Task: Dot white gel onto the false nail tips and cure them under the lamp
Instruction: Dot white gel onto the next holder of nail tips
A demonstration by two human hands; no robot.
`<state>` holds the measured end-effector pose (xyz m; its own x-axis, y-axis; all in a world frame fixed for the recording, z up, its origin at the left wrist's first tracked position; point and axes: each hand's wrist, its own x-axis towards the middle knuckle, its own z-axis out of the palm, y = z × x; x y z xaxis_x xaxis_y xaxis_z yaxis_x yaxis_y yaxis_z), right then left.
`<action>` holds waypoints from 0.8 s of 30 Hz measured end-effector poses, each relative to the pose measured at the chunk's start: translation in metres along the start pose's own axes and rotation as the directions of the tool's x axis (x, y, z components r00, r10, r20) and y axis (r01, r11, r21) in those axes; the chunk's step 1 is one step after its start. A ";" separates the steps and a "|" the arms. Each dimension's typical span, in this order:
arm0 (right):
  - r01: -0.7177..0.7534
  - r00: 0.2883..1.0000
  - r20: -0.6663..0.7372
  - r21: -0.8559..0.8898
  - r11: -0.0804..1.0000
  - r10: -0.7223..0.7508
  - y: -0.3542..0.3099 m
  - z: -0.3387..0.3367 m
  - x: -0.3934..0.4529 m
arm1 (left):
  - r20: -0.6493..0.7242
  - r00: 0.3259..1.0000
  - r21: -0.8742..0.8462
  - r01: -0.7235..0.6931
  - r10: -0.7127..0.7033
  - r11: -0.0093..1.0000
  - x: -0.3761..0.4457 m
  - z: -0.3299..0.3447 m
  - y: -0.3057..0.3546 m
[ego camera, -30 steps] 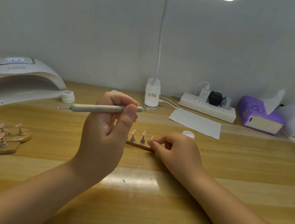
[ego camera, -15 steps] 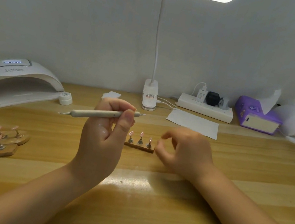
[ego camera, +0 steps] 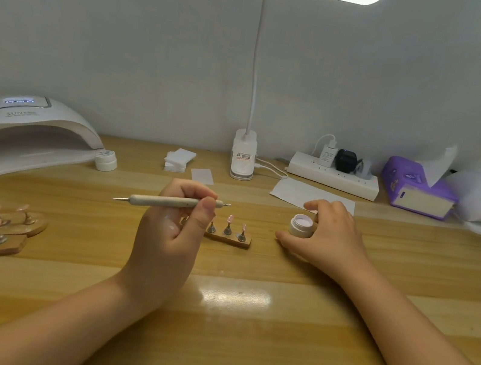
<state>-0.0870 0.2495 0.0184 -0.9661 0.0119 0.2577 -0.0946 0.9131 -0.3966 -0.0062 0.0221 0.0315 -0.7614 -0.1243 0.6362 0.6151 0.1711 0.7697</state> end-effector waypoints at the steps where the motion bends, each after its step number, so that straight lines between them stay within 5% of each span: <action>1: -0.006 1.000 -0.007 0.018 1.000 0.006 0.001 0.000 0.000 | 0.001 1.000 0.002 0.001 -0.001 1.000 0.000 0.000 -0.001; 8: -0.081 0.996 0.033 -0.015 0.997 0.082 0.011 -0.004 0.005 | 0.019 1.000 0.015 0.002 -0.003 1.000 -0.001 0.000 -0.001; 13: -0.010 1.000 0.012 0.086 0.996 0.009 0.014 -0.005 0.003 | 0.023 1.000 0.021 0.002 -0.003 1.000 -0.001 0.001 0.000; 18: 0.159 0.980 -0.172 0.342 0.926 -0.104 -0.010 -0.006 -0.010 | 0.004 1.000 0.023 -0.004 0.003 1.000 0.003 0.001 0.006; 24: 0.419 0.905 -0.245 0.365 0.831 -0.348 -0.056 -0.002 -0.035 | 0.000 1.000 0.100 -0.022 0.022 0.995 0.007 0.000 0.008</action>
<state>-0.0479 0.1988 0.0331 -0.7823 -0.2075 0.5873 -0.5711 0.6153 -0.5434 -0.0068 0.0230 0.0422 -0.7476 -0.1200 0.6533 0.6085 0.2706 0.7460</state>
